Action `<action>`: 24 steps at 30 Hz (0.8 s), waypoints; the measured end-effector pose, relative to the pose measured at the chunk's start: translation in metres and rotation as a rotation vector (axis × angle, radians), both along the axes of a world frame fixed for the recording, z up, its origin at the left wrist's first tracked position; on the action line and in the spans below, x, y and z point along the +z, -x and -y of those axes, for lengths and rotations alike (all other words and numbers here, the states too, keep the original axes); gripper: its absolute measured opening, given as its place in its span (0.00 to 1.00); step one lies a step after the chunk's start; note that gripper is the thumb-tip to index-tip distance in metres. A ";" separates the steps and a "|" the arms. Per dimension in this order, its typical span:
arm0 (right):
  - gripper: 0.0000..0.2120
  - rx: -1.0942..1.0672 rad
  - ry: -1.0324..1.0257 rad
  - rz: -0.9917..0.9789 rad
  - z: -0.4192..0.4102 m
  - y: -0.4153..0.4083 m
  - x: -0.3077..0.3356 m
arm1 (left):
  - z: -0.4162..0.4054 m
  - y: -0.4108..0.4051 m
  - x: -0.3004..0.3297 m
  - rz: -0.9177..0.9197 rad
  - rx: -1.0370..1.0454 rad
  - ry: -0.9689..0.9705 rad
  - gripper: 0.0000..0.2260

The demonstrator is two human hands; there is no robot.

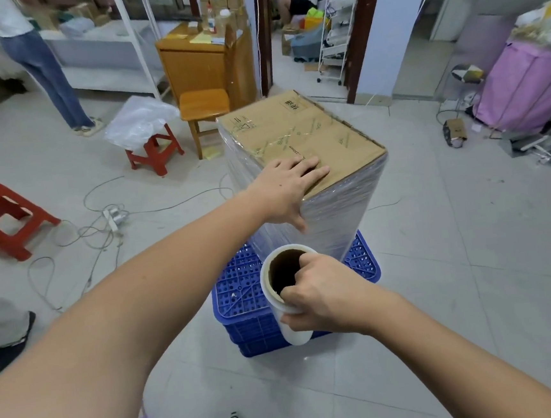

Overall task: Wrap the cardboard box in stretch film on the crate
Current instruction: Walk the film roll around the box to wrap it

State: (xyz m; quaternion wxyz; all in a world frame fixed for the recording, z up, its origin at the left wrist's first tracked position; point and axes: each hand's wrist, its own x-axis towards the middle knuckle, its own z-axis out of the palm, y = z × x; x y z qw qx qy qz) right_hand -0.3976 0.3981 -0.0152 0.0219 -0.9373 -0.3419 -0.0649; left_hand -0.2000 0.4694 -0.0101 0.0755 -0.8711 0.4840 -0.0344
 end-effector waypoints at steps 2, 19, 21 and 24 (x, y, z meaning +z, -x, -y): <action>0.18 -0.042 0.012 0.010 -0.013 -0.005 -0.001 | -0.001 -0.013 0.007 0.003 -0.093 -0.033 0.63; 0.19 -0.496 0.105 0.013 -0.088 -0.033 0.008 | -0.019 -0.052 -0.004 -0.002 -0.346 0.090 0.56; 0.18 -0.551 0.097 0.022 -0.095 -0.028 0.007 | -0.019 -0.052 -0.004 -0.003 -0.346 0.092 0.56; 0.17 -0.610 0.099 0.004 -0.103 -0.024 0.002 | -0.020 -0.050 -0.001 -0.006 -0.341 0.086 0.56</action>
